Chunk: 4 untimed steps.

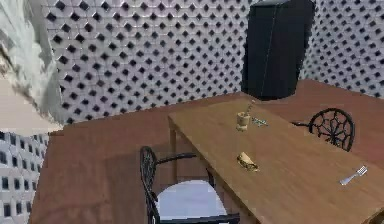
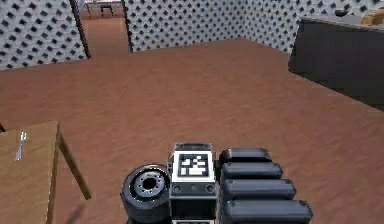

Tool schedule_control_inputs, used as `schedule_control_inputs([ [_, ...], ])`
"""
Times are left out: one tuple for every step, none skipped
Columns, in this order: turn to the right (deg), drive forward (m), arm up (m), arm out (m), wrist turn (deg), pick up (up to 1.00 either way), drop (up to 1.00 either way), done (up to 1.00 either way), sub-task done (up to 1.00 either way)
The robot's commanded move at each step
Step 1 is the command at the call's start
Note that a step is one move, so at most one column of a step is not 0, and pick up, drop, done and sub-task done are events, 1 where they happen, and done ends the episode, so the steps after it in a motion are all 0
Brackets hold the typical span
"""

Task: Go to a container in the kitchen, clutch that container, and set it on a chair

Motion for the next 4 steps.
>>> schedule_control_inputs([
  [45.0,0.00,0.00,0.00,0.0,0.00,0.00,0.00,0.00],
  [15.0,0.00,0.00,0.00,0.0,0.00,0.00,0.00,0.00],
  [-45.0,0.00,0.00,0.00,0.0,0.00,0.00,0.00,0.00],
  [-45.0,0.00,0.00,0.00,0.0,0.00,0.00,0.00,0.00],
])
